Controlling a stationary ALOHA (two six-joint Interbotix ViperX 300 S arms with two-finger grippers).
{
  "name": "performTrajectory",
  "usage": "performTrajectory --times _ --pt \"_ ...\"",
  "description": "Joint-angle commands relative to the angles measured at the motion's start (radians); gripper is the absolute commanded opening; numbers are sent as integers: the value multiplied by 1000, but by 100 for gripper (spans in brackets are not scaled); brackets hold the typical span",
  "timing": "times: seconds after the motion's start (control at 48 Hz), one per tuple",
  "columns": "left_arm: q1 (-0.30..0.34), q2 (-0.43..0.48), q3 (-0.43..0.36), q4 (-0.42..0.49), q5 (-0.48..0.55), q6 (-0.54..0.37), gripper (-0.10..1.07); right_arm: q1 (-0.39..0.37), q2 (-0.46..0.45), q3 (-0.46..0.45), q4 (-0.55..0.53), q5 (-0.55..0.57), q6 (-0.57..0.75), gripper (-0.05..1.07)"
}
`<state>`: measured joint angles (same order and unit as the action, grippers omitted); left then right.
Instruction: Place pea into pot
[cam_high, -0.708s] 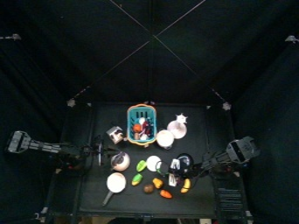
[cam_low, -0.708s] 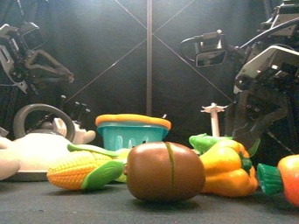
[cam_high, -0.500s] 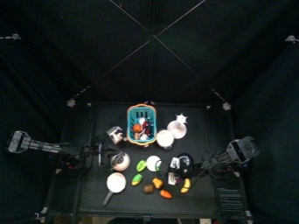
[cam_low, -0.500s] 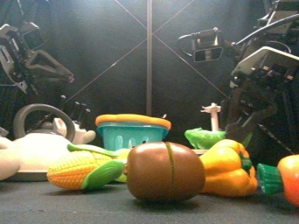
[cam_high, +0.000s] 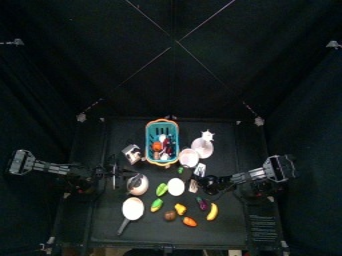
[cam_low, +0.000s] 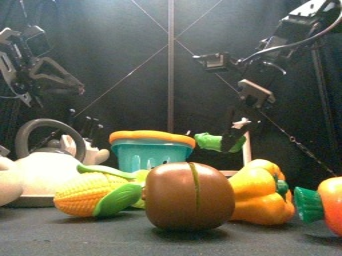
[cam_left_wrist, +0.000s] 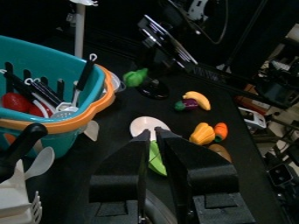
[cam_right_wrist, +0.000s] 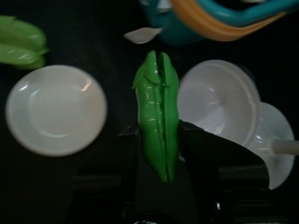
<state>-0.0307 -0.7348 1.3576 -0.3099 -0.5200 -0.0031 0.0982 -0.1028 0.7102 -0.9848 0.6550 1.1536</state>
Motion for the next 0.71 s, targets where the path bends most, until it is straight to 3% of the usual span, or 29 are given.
performTrajectory --times 0.0,0.375,0.688 --pt "2 2 -9 0 -3 -2 59 -66 -46 -5 -29 -5 2 64" --pt "5 2 -3 -2 -3 -2 59 -225 -34 15 -8 -101 11 67" --pt "8 2 -3 0 -3 -2 59 -268 -8 23 12 -150 11 84"
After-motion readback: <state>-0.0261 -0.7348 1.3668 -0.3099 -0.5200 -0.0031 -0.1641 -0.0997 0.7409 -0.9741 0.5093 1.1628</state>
